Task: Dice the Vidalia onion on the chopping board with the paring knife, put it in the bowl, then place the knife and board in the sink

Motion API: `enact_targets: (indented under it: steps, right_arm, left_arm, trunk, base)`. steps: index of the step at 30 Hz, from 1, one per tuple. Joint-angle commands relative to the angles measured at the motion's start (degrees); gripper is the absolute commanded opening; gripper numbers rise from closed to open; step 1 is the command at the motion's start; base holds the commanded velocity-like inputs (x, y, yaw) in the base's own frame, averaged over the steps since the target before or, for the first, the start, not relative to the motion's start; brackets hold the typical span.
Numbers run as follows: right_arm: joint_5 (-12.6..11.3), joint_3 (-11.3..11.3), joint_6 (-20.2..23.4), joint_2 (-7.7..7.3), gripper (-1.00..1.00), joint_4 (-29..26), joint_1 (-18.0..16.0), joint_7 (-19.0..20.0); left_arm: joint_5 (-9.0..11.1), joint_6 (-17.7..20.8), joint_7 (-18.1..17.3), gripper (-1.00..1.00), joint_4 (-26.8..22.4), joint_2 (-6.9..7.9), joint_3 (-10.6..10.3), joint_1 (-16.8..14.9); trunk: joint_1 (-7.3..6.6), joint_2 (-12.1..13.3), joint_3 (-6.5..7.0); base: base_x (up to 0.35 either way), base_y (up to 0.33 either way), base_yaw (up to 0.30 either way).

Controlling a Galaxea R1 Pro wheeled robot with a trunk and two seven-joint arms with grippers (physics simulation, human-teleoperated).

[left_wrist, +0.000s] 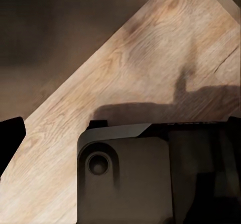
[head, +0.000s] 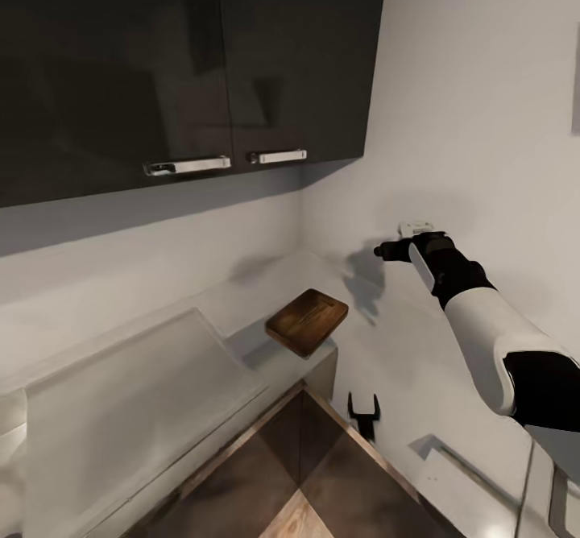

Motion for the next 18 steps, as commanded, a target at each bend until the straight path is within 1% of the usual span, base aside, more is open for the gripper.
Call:
enact_targets:
  steps: [1,12,18]
  right_arm:
    - [0.03,0.33,0.3,-0.08,1.0,-0.07,-0.05,0.18]
    - [-0.14,0.33,0.29,-0.07,1.0,-0.04,-0.05,1.11]
    - [-0.14,0.36,0.29,-0.07,1.0,-0.01,-0.05,1.15]
  left_arm:
    - [-0.61,-0.11,0.04,1.0,-0.08,-0.07,0.28,0.02]
    - [-0.63,-0.11,0.03,1.0,-0.08,-0.1,0.23,0.02]
    - [-0.63,-0.11,0.05,1.0,-0.11,-0.07,0.27,0.0]
  trunk:
    - [0.06,-0.11,-0.11]
    - [0.06,-0.11,-0.11]
    - [0.06,-0.11,-0.11]
  base:
    - [0.233,0.0,0.0]
    - [0.222,0.0,0.0]
    - [0.078,0.0,0.0]
